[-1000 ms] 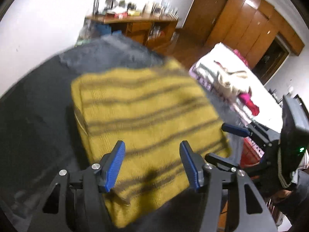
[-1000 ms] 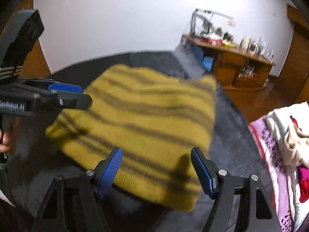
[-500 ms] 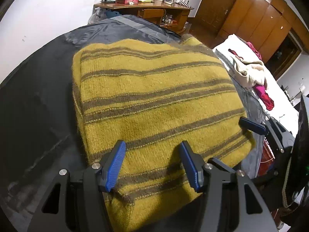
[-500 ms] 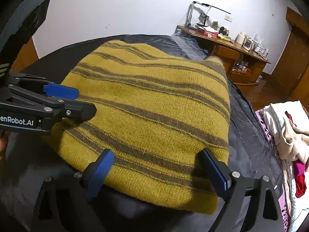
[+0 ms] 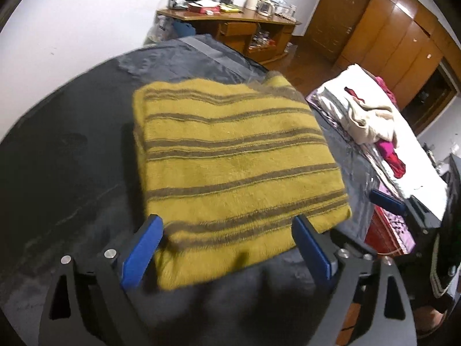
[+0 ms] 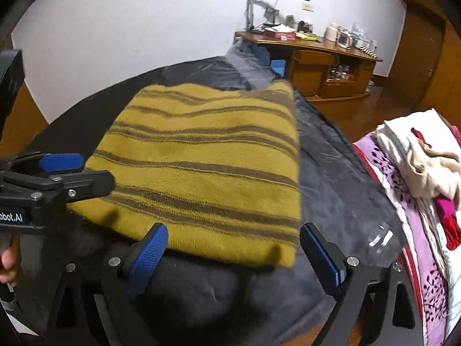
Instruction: Fold clothes
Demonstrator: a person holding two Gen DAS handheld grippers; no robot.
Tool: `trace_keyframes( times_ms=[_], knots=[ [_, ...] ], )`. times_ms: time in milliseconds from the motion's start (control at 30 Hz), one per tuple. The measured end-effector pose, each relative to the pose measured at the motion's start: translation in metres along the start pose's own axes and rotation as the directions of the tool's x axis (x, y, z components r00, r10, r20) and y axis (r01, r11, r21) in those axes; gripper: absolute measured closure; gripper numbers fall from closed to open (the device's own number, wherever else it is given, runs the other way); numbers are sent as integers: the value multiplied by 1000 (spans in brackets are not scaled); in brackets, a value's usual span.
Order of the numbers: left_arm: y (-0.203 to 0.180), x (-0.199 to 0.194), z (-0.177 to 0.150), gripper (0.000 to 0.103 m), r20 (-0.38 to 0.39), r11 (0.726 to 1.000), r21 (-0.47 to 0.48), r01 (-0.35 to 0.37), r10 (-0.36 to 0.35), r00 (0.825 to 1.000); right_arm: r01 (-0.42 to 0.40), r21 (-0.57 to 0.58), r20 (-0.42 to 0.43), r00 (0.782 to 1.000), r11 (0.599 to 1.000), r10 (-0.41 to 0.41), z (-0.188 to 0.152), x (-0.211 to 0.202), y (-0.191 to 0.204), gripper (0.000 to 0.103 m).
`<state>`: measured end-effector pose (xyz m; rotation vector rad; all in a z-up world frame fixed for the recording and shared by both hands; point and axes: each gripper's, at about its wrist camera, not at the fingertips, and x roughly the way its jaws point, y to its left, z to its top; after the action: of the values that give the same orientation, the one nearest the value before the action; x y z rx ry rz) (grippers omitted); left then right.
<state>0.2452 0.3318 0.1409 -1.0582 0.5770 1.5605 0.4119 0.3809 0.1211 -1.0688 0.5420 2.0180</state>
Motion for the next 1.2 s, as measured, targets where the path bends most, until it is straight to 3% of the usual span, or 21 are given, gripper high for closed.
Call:
trace_keyframes(
  times_ms=[100, 233, 400, 733, 1033, 1200],
  knots=[
    [-4, -22, -3, 1, 45, 999, -7, -51, 51, 998, 15, 17, 8, 1000, 1000, -15, -3, -17, 0, 8],
    [-11, -51, -8, 1, 101, 996, -6, -94, 94, 990, 18, 27, 40, 999, 999, -19, -2, -38, 5, 8],
    [-18, -70, -10, 1, 89, 995, -21, -102, 104, 991, 11, -11, 92, 996, 1000, -10, 2, -61, 20, 8],
    [-10, -100, -16, 1, 114, 987, -106, -118, 130, 985, 0, -30, 105, 994, 1000, 3, -5, -73, 30, 8],
    [-17, -111, -19, 1, 117, 993, -62, -105, 112, 987, 1, -29, 130, 992, 1000, 3, -6, -84, 32, 8],
    [-27, -129, -23, 1, 217, 982, -20, -188, 187, 958, 3, -36, 141, 990, 999, 3, -6, -87, 36, 8]
  ],
)
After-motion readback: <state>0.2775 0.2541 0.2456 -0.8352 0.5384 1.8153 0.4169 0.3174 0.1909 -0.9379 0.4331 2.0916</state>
